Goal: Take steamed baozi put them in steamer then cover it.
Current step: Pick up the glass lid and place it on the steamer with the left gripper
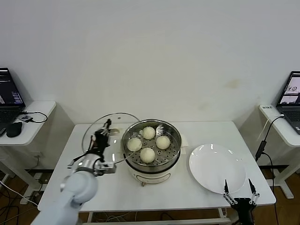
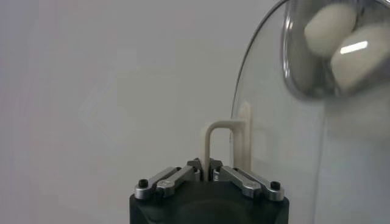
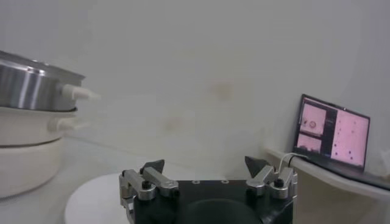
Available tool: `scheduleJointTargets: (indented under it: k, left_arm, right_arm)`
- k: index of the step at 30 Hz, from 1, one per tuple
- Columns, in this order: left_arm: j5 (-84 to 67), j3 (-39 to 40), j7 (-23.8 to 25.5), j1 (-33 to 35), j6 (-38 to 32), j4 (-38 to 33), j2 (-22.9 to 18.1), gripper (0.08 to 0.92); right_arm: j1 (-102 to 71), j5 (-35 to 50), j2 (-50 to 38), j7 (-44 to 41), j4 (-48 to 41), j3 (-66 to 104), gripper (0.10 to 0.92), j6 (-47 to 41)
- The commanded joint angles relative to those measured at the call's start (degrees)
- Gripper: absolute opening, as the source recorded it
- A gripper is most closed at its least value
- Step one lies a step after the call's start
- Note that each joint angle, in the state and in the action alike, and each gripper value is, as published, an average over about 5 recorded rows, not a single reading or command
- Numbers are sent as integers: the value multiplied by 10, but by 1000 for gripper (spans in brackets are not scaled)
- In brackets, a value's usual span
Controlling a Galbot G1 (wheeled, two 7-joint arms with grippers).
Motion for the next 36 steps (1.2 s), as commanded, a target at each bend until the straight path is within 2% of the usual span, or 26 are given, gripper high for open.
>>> scheduleJointTargets:
  k: [1,7,12,36]
  left_arm:
    - [186,117,94,-86,46,28,-138,139]
    - [267,120,117,-81,49,60,-221,139]
    - [286,116,125,-69,55,83,-250,139]
    - [310,109,110,-55,53,143,-294,139]
  right_arm:
    - [8,-49,15,16,-10,-4,823,1]
    - [14,-52,14,16,-21,-8,823,2]
    - [15,-55,12,17,-27,-11,823,5]
    - [7,-58,11,17,-39,-23,823,19]
